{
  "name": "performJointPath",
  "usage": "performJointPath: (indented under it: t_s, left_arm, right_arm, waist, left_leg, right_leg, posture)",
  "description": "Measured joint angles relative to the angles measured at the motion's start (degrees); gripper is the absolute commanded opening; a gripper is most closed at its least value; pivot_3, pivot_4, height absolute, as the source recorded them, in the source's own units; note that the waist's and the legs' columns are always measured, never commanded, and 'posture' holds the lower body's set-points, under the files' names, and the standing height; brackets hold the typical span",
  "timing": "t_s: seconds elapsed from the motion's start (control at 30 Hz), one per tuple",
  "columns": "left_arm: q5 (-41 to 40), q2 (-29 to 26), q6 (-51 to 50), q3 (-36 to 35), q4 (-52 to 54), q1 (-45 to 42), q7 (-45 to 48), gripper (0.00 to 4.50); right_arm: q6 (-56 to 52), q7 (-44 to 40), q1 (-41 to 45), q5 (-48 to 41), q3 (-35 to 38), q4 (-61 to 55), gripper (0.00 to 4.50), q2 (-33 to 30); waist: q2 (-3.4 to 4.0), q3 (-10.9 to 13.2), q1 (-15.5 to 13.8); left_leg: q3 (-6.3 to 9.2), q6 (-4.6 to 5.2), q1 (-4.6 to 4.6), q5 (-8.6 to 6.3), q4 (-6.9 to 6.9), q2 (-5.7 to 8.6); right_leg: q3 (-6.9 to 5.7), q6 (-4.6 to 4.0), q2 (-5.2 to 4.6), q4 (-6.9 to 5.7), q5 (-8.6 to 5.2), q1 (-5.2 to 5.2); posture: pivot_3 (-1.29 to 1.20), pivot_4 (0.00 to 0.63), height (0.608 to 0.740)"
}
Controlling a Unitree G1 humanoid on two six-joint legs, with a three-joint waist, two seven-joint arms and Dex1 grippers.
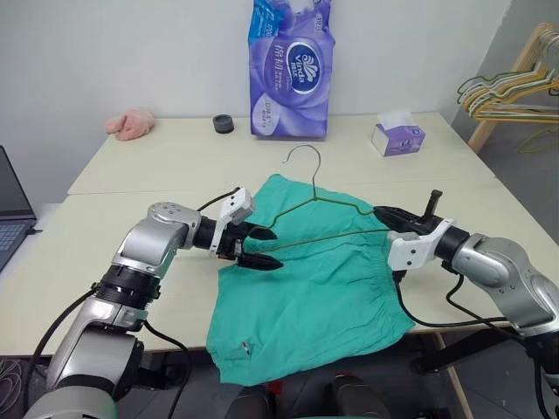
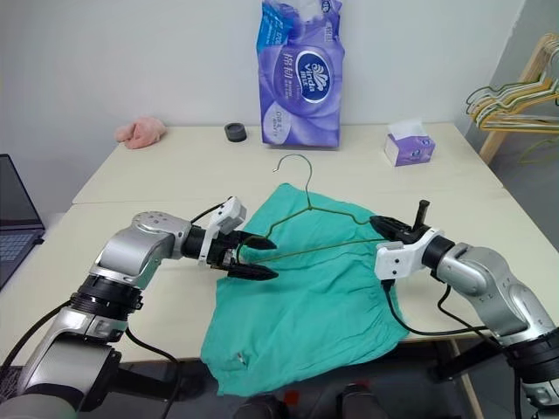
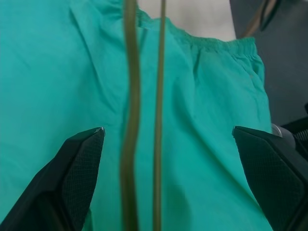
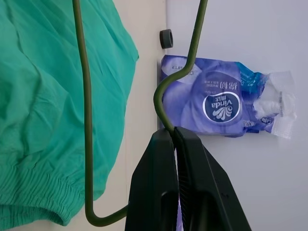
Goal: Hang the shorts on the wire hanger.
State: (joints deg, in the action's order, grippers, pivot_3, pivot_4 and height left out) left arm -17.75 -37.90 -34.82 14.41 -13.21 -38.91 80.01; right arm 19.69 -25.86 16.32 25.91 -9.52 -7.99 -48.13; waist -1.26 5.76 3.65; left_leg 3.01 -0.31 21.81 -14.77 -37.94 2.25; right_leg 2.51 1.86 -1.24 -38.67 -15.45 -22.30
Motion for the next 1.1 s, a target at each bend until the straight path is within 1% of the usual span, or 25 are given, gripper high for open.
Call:
performJointPath:
  t_s: [0.1,0.43,0.5,0.7,0.73,0.77,0.97,1.03,1.1]
  left_arm:
    - [0.15,0.02,-0.1,0.01,-0.19,-0.01,0.07,3.68]
    - [1.11,0.02,0.24,0.03,-0.62,0.01,0.65,0.54]
    - [1.03,0.04,0.46,0.11,-0.4,0.11,1.18,0.01]
    - [0.99,0.14,0.46,0.39,0.51,0.81,1.6,0.01]
    - [0.98,0.14,0.39,0.39,0.78,1.11,1.57,0.0]
    - [0.98,0.14,0.32,0.39,0.94,1.27,1.54,0.0]
    - [1.53,0.42,0.37,0.39,1.2,2.06,-0.32,0.0]
    - [2.56,0.47,2.2,0.44,1.19,2.09,-0.98,0.0]
    - [3.43,0.56,4.12,0.44,1.18,2.22,-1.94,0.0]
  right_arm:
    - [0.0,-0.17,0.0,0.0,0.0,0.0,0.0,0.63]
    - [0.09,-0.2,-0.15,-0.02,0.43,0.0,0.0,1.48]
    - [-0.21,-0.19,-0.14,0.15,0.53,0.05,0.0,1.59]
    - [0.33,-0.47,-0.23,0.51,0.64,0.34,0.0,1.38]
    - [0.73,-0.62,-0.49,0.31,0.87,0.34,0.51,1.33]
    - [1.03,-0.71,-0.81,-0.04,1.08,0.34,0.7,1.33]
    - [3.71,-2.81,-1.8,-2.44,1.61,-0.68,2.77,1.02]
    - [5.06,-4.05,-2.75,-3.55,1.6,-1.36,3.47,0.49]
    - [4.55,-5.68,-4.73,-5.76,1.68,-2.24,3.47,0.27]
  waist:
    - [0.0,0.0,0.0]
    - [0.0,0.0,0.02]
    - [0.0,0.0,0.04]
    - [0.01,0.01,0.13]
    - [0.01,0.01,0.14]
    - [0.01,0.01,0.13]
    - [0.01,0.01,0.12]
    - [0.01,0.01,0.09]
    - [0.01,0.01,-0.03]
  left_leg:
    - [-0.01,0.0,0.0,0.0,-0.01,0.01]
    - [-0.01,0.0,0.0,0.0,-0.01,0.01]
    - [-0.01,0.0,0.0,0.0,-0.01,0.01]
    - [-0.01,0.0,-0.01,0.0,0.0,0.01]
    - [-0.01,0.0,-0.01,0.0,0.0,0.01]
    - [0.0,0.0,0.0,0.0,0.0,0.01]
    - [0.01,0.01,-0.01,0.0,0.0,0.0]
    - [0.01,0.01,-0.01,0.0,0.0,0.0]
    - [0.01,0.01,-0.01,0.0,-0.01,0.0]
  right_leg:
    - [0.0,0.0,0.01,0.0,0.0,0.0]
    - [0.01,0.0,0.01,-0.01,0.0,0.0]
    - [0.0,0.0,0.01,-0.01,0.0,0.0]
    - [0.01,0.0,0.01,-0.01,0.0,0.0]
    - [0.01,0.0,0.01,-0.01,0.0,0.0]
    - [0.01,0.0,0.01,-0.01,0.0,0.0]
    - [0.0,0.0,0.01,-0.02,0.0,0.0]
    - [0.0,0.0,0.01,-0.01,0.0,0.01]
    - [0.0,0.0,0.0,-0.01,0.0,0.02]
  posture:
    - [-0.11,0.074,0.74]
    - [-0.12,0.076,0.74]
    - [-0.12,0.078,0.74]
    - [-0.12,0.079,0.74]
    - [-0.12,0.079,0.74]
    - [-0.12,0.078,0.74]
    - [-0.12,0.076,0.74]
    - [-0.12,0.076,0.74]
    - [-0.12,0.076,0.74]
